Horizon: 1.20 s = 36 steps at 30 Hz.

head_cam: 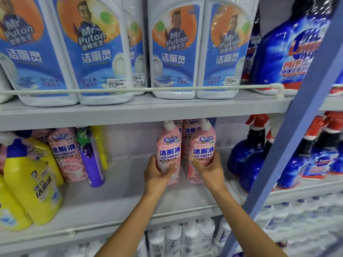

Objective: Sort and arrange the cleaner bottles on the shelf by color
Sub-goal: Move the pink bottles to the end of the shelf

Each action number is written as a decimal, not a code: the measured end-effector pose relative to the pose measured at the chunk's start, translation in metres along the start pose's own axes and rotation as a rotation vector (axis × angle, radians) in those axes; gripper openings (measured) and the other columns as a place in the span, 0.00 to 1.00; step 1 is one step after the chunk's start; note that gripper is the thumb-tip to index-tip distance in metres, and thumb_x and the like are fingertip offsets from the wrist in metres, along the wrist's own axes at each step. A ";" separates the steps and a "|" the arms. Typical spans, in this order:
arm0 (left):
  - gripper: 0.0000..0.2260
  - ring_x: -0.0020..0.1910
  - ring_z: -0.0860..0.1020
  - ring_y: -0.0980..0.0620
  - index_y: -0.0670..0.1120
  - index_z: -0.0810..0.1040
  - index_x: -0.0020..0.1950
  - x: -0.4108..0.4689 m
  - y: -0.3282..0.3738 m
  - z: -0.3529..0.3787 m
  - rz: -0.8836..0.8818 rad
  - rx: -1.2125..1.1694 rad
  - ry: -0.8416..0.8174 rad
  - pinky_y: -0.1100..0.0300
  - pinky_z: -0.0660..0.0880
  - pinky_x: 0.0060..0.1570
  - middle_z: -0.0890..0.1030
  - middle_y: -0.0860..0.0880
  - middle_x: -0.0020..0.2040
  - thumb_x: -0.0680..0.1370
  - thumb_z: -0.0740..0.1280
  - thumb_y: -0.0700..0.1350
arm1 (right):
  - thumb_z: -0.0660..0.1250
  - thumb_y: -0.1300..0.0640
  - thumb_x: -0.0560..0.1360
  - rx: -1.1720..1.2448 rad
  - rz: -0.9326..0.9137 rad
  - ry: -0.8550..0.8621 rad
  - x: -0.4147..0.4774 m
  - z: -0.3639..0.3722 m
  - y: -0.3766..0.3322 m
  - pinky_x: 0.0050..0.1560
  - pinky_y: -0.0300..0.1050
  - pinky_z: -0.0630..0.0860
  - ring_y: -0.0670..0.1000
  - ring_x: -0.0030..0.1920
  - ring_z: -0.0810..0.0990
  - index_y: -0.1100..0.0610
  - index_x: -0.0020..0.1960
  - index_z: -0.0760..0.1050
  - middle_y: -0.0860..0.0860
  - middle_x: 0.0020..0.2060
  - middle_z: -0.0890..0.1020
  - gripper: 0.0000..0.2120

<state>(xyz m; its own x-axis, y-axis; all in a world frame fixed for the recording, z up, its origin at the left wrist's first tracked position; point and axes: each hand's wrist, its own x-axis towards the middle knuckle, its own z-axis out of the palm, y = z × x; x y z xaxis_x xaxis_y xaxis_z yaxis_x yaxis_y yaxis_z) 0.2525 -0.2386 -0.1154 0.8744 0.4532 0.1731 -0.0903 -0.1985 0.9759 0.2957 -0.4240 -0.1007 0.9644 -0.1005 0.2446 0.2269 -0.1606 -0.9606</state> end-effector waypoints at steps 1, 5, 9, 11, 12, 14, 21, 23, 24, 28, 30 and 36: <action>0.19 0.44 0.83 0.59 0.50 0.75 0.53 0.000 0.000 0.003 0.003 0.006 0.009 0.71 0.76 0.36 0.84 0.55 0.48 0.69 0.82 0.43 | 0.83 0.49 0.67 0.000 -0.005 0.025 -0.001 0.004 0.002 0.54 0.51 0.83 0.45 0.51 0.84 0.51 0.63 0.71 0.46 0.54 0.84 0.30; 0.18 0.41 0.81 0.59 0.46 0.76 0.52 0.020 -0.002 0.010 0.024 0.051 0.020 0.73 0.74 0.34 0.83 0.55 0.44 0.69 0.81 0.38 | 0.84 0.52 0.65 0.038 0.018 0.047 0.017 0.011 0.005 0.52 0.45 0.82 0.45 0.51 0.84 0.53 0.62 0.73 0.47 0.53 0.85 0.31; 0.19 0.45 0.83 0.55 0.46 0.75 0.54 0.041 -0.006 0.013 0.058 0.048 0.017 0.65 0.78 0.41 0.84 0.53 0.48 0.70 0.81 0.40 | 0.82 0.52 0.68 0.038 0.009 0.065 0.047 0.013 -0.001 0.40 0.27 0.76 0.38 0.46 0.81 0.57 0.63 0.73 0.45 0.49 0.82 0.30; 0.19 0.46 0.82 0.59 0.44 0.75 0.57 0.050 -0.007 0.015 0.083 0.051 -0.003 0.68 0.78 0.41 0.84 0.52 0.50 0.72 0.80 0.42 | 0.81 0.53 0.69 0.042 -0.008 0.057 0.055 0.015 0.004 0.38 0.24 0.75 0.36 0.45 0.80 0.58 0.63 0.72 0.44 0.48 0.81 0.28; 0.19 0.47 0.82 0.60 0.44 0.75 0.58 0.054 -0.007 0.016 0.097 0.056 -0.015 0.69 0.78 0.41 0.84 0.51 0.51 0.72 0.80 0.43 | 0.81 0.53 0.70 0.048 -0.013 0.045 0.057 0.016 0.008 0.39 0.25 0.76 0.36 0.45 0.81 0.56 0.63 0.72 0.44 0.49 0.82 0.27; 0.21 0.49 0.82 0.62 0.47 0.74 0.61 0.060 -0.009 0.017 0.122 0.051 -0.035 0.68 0.79 0.46 0.84 0.51 0.54 0.73 0.79 0.45 | 0.80 0.54 0.71 0.061 -0.026 0.006 0.060 0.018 0.009 0.41 0.29 0.80 0.34 0.43 0.83 0.54 0.62 0.71 0.43 0.50 0.82 0.25; 0.29 0.58 0.83 0.57 0.49 0.73 0.72 0.077 -0.017 0.023 0.148 -0.032 -0.115 0.59 0.79 0.57 0.84 0.54 0.61 0.72 0.77 0.46 | 0.80 0.51 0.71 0.111 -0.079 -0.032 0.074 0.035 0.011 0.44 0.28 0.78 0.37 0.49 0.84 0.56 0.67 0.74 0.47 0.55 0.85 0.28; 0.30 0.60 0.83 0.53 0.49 0.73 0.72 0.080 -0.017 0.026 0.148 -0.048 -0.139 0.54 0.80 0.60 0.84 0.53 0.62 0.71 0.78 0.47 | 0.80 0.52 0.71 0.098 -0.098 -0.052 0.078 0.037 0.013 0.47 0.30 0.79 0.39 0.51 0.85 0.56 0.67 0.74 0.46 0.55 0.85 0.29; 0.30 0.59 0.84 0.53 0.48 0.73 0.72 0.080 -0.015 0.028 0.143 -0.055 -0.147 0.53 0.80 0.59 0.84 0.52 0.61 0.71 0.78 0.47 | 0.81 0.51 0.70 0.086 -0.104 -0.061 0.081 0.038 0.014 0.48 0.31 0.80 0.40 0.52 0.85 0.55 0.68 0.74 0.46 0.56 0.85 0.30; 0.31 0.58 0.84 0.52 0.46 0.74 0.70 0.082 -0.010 0.035 0.115 -0.091 -0.153 0.50 0.81 0.59 0.85 0.51 0.60 0.69 0.78 0.48 | 0.82 0.51 0.68 0.053 -0.131 -0.080 0.090 0.038 0.014 0.45 0.31 0.79 0.38 0.50 0.84 0.50 0.64 0.74 0.43 0.53 0.84 0.28; 0.29 0.57 0.84 0.52 0.47 0.74 0.70 0.084 -0.009 0.036 0.094 -0.085 -0.159 0.46 0.81 0.60 0.85 0.51 0.60 0.71 0.78 0.46 | 0.83 0.52 0.68 0.043 -0.154 -0.080 0.094 0.037 0.014 0.45 0.31 0.80 0.37 0.49 0.84 0.48 0.62 0.74 0.42 0.52 0.84 0.28; 0.34 0.57 0.85 0.52 0.47 0.74 0.70 0.089 -0.007 0.040 0.088 -0.083 -0.111 0.45 0.81 0.60 0.85 0.50 0.60 0.66 0.78 0.55 | 0.81 0.48 0.69 0.066 -0.153 -0.094 0.106 0.039 0.005 0.45 0.28 0.79 0.34 0.50 0.81 0.46 0.65 0.71 0.42 0.54 0.82 0.30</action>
<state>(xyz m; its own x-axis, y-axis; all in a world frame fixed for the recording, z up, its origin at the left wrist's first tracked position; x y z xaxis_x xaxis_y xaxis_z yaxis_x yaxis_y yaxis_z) 0.3506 -0.2318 -0.1117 0.9084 0.3371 0.2472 -0.2039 -0.1588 0.9660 0.4039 -0.3969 -0.0845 0.9258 0.0132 0.3778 0.3771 -0.1023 -0.9205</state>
